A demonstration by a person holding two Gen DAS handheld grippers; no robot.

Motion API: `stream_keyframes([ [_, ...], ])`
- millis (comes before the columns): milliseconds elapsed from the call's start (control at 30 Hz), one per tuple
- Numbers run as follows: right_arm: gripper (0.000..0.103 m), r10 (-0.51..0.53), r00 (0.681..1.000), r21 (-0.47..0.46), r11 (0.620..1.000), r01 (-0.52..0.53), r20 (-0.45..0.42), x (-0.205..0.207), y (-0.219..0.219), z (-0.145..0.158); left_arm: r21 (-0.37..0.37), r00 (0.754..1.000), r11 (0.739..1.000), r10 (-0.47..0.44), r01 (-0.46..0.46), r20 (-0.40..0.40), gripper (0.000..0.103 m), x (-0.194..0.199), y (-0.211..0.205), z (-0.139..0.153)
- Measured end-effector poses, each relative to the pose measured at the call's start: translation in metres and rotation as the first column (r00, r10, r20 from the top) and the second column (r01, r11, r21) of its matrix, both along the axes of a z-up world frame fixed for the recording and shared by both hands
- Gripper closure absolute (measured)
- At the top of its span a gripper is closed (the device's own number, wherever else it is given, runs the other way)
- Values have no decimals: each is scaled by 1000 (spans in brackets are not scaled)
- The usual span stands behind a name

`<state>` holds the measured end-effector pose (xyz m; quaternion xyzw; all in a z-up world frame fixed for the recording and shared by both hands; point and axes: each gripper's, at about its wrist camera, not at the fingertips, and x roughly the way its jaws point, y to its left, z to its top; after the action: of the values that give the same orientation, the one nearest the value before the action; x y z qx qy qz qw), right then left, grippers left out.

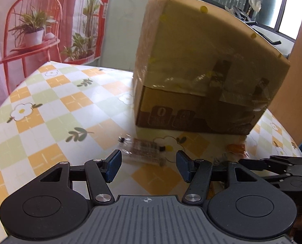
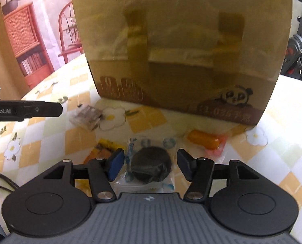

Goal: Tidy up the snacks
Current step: 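Move both open tools down to the yellow pack and dark round pack, then close the left gripper on the yellow pack while the right gripper closes on the dark round pack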

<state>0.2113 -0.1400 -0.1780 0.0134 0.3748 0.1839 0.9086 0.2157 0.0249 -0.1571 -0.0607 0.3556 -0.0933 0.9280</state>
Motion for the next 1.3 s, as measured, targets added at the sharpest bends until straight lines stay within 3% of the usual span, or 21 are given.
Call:
stream_keyframes([
  [67,43,-6,1000,22,1000,6,-3,0,-4,-3,-1,1000,1000,-17,17,-4,41,-3,-6,-3],
  [133,54,-5,1000,44,999,5,-5,0,-8,-3,-1,999,999,-36,36,-10,41,-5,-12,-5],
  [200,55,-11,1000,36,999,11,3,-1,-11,-2,-2,998,999,-55,55,-16,41,-7,-18,-8],
  [833,56,-76,990,65,996,69,117,-35,-35,-18,43,988,990,-128,133,-90,41,-11,-64,-32],
  [1233,55,-73,990,89,994,63,117,-33,-38,-20,78,985,986,-139,147,-101,42,-7,-79,-41],
  [1300,55,-73,991,92,994,62,115,-33,-39,-20,90,985,984,-143,151,-92,61,-8,-80,-41],
])
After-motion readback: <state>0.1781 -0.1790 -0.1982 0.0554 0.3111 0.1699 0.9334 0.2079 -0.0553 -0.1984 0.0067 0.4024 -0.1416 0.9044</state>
